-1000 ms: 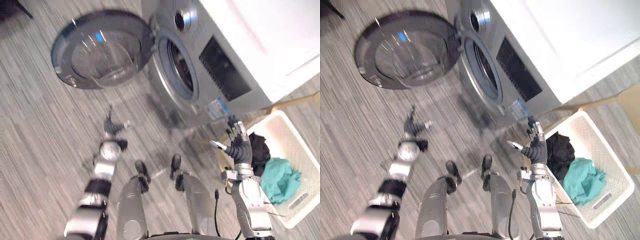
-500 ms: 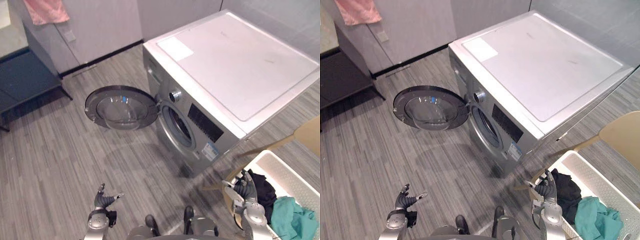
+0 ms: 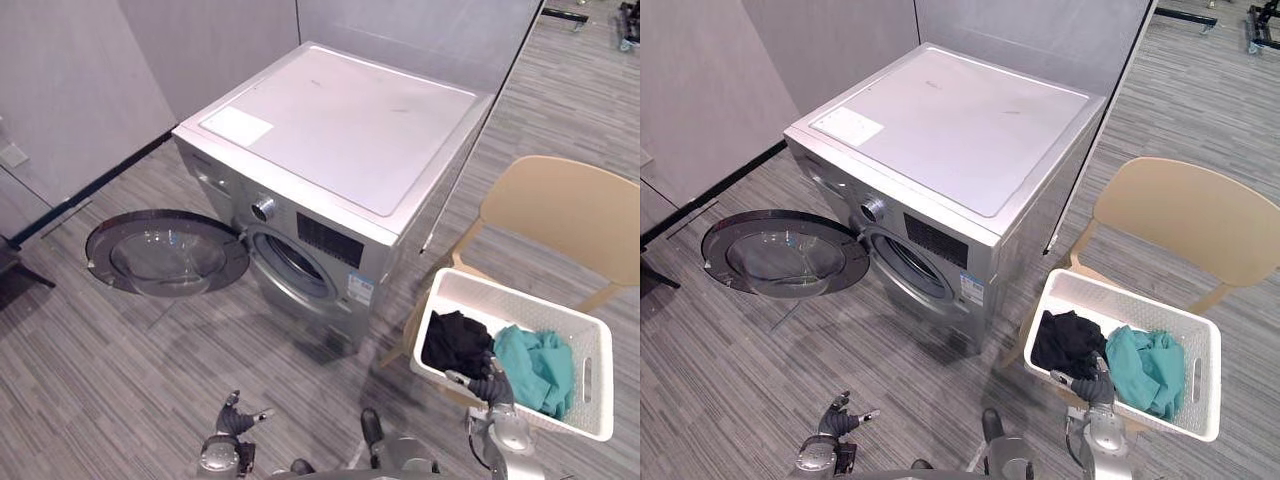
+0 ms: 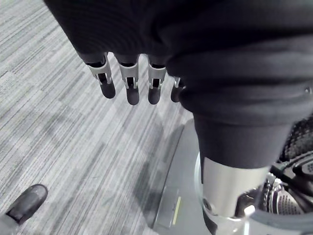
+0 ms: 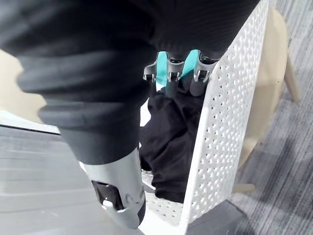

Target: Pick up the laundry basket with both hands and put the clothes into the washing machine.

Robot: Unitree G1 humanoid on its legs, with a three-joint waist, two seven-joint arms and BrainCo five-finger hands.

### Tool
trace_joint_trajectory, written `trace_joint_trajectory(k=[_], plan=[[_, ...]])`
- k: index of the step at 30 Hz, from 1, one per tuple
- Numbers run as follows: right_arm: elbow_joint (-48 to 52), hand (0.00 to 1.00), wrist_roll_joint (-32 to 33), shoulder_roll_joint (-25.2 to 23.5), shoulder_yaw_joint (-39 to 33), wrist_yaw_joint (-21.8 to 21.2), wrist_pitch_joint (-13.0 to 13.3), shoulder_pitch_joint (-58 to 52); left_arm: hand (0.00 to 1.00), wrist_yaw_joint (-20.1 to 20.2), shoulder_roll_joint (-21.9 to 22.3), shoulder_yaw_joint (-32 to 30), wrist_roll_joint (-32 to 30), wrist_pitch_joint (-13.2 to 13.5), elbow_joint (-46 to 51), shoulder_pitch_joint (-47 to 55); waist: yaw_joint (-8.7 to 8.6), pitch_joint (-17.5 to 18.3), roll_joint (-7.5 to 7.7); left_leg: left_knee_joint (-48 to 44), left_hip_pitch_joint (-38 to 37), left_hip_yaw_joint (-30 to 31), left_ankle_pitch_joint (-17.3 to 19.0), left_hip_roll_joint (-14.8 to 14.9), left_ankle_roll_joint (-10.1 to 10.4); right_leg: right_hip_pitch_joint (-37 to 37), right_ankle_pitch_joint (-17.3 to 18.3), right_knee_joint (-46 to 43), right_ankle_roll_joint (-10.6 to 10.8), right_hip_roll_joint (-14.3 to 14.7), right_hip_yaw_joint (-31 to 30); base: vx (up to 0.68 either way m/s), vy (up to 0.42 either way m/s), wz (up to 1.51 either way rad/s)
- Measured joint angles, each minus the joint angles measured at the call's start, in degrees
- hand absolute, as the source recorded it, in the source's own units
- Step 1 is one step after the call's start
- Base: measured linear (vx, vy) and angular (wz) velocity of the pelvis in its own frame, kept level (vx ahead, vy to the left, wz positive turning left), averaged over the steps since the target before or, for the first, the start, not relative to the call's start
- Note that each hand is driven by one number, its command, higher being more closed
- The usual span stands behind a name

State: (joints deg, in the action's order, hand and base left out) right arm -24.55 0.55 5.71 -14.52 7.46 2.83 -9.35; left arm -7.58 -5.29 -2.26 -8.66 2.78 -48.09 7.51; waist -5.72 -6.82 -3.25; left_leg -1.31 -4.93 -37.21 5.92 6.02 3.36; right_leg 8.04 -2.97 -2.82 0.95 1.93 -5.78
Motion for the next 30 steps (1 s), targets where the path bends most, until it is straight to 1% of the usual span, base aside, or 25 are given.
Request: trace_joint_trajectory(k=[3,7,10,12,13,18,20,22,24,25,26,27,28,29,30], plan=[[4.36,0.00,-0.08,0.23,-0.09,0.09,0.66,-0.29,0.00,-0.01,0.11,0.02,-0.01,-0.09,-2.11,0.44,0.00,-0.05,0.18,0.47,0.08,1.05,0.23,-0.29,0.35,-0.83,-0.87,1.95,-0.27,-0.44,0.59,-0.13,-0.047,0.11],[8.15,0.00,-0.71,0.30,-0.20,0.27,0.93,-1.31,0.00,-0.01,0.18,0.07,-1.08,-0.20,-3.90,1.73,0.14,0.01,0.13,1.23,0.19,1.26,0.25,-0.75,0.41,-0.84,-1.35,3.07,0.22,-0.98,0.93,-0.06,-0.021,0.04],[8.37,0.00,-1.33,0.17,-0.49,1.42,1.03,-1.94,0.00,-0.01,-0.05,-0.08,-1.14,-0.44,-4.46,1.89,0.08,0.04,0.10,1.35,0.16,1.22,0.26,-1.00,0.38,-0.84,-1.73,3.13,0.74,-1.13,0.77,0.00,-0.007,-0.02],[9.99,0.00,-2.23,-0.83,-1.08,2.18,1.03,-2.75,0.00,-0.01,-0.07,-0.09,-1.95,-0.44,-4.74,2.02,0.03,0.08,0.11,1.29,0.15,0.97,0.01,-1.19,-0.03,-0.94,-2.14,3.14,0.75,-1.14,0.47,0.06,-0.002,-0.09],[10.88,0.00,-2.45,-1.19,-1.25,2.49,1.14,-3.24,0.00,-0.01,-0.07,-0.08,-2.53,-0.45,-4.84,1.99,-0.04,0.11,0.08,1.18,0.07,0.69,0.00,-1.19,-0.05,-0.94,-2.62,3.13,0.41,-1.06,0.21,0.07,-0.005,-0.13],[11.03,0.00,-3.41,-1.81,-1.14,2.38,1.16,-4.86,0.00,0.00,0.07,-0.03,-3.35,-0.56,-5.54,1.09,-0.05,0.15,0.12,1.20,-0.92,0.32,0.09,-1.03,-0.01,-1.15,-2.63,3.04,0.42,-0.40,-1.35,0.06,-0.034,-0.20],[11.04,0.00,-3.49,-2.51,-1.12,2.38,1.16,-5.78,0.00,-0.01,0.19,-0.05,-3.35,-0.77,-5.54,1.08,-0.08,0.13,0.19,1.15,-1.91,-1.40,0.53,-0.79,0.47,-1.22,-2.63,2.90,0.42,0.24,-3.08,0.02,-0.046,-0.46],[11.61,0.00,-3.53,-3.18,-1.24,2.40,1.04,-7.27,0.00,-0.05,0.59,-0.14,-3.34,-1.01,-5.45,0.93,-0.46,0.07,0.29,0.21,-2.08,-3.46,1.63,-0.29,0.34,-0.73,-2.65,2.53,0.40,1.00,-5.06,-0.01,-0.043,-0.61],[13.21,0.00,-3.58,-4.06,-1.32,2.59,0.96,-9.35,0.00,-0.10,0.75,-0.16,-3.32,-1.13,-5.37,0.67,-0.54,-0.21,0.79,-1.57,-2.44,-6.38,3.02,0.41,0.54,-0.18,-2.87,2.06,0.36,1.97,-7.41,-0.03,-0.042,-0.77],[13.57,0.00,-3.59,-4.41,-1.55,3.05,0.95,-10.51,0.00,-0.12,0.85,-0.16,-3.33,-1.29,-5.37,0.50,-0.91,-0.42,1.24,-2.96,-2.89,-8.73,3.95,1.23,0.65,0.34,-2.60,1.92,0.47,2.45,-8.46,-0.06,-0.072,-0.88],[13.49,0.00,-3.56,-4.84,-2.27,4.38,0.80,-11.08,0.00,-0.20,1.20,-0.10,-3.26,-1.29,-5.34,0.23,-1.38,-0.80,1.40,-3.88,-3.27,-11.04,4.66,2.18,0.62,1.42,-0.34,0.08,-1.16,1.07,0.44,-0.07,-0.075,-0.89],[13.31,0.00,-3.56,-5.21,-2.85,5.15,0.80,-11.13,0.00,-0.20,1.35,-0.08,-3.26,-1.32,-5.33,0.11,-1.36,-1.14,1.44,-4.18,-3.55,-12.34,4.95,2.55,0.81,2.27,0.17,-1.65,-1.92,-0.48,6.44,-0.05,-0.055,-0.95],[11.25,0.00,-3.43,-5.46,-3.57,6.43,0.78,-10.96,0.00,-0.25,1.55,0.10,-3.18,-1.43,-5.36,-0.28,-1.37,-1.47,2.03,-5.40,-3.69,-14.39,5.66,3.40,1.08,3.49,1.46,-5.16,-3.68,-4.09,19.20,-0.02,-0.035,-0.78],[9.83,0.00,-3.38,-5.37,-3.92,6.90,0.75,-10.77,0.00,-0.26,1.53,0.18,-3.13,-1.51,-5.36,-0.33,-1.35,-1.48,2.44,-5.91,-3.79,-15.28,6.23,3.82,1.20,3.63,2.32,-6.88,-4.06,-5.84,25.40,-0.01,-0.051,-0.82],[7.76,0.00,-3.37,-5.36,-4.52,7.90,0.54,-10.53,0.00,-0.26,1.47,0.36,-3.02,-1.88,-5.36,-0.57,-1.35,-1.42,2.79,-6.80,-3.87,-16.14,7.09,4.44,1.71,3.73,4.06,-9.36,-4.21,-8.21,33.55,0.09,-0.137,-0.64]])
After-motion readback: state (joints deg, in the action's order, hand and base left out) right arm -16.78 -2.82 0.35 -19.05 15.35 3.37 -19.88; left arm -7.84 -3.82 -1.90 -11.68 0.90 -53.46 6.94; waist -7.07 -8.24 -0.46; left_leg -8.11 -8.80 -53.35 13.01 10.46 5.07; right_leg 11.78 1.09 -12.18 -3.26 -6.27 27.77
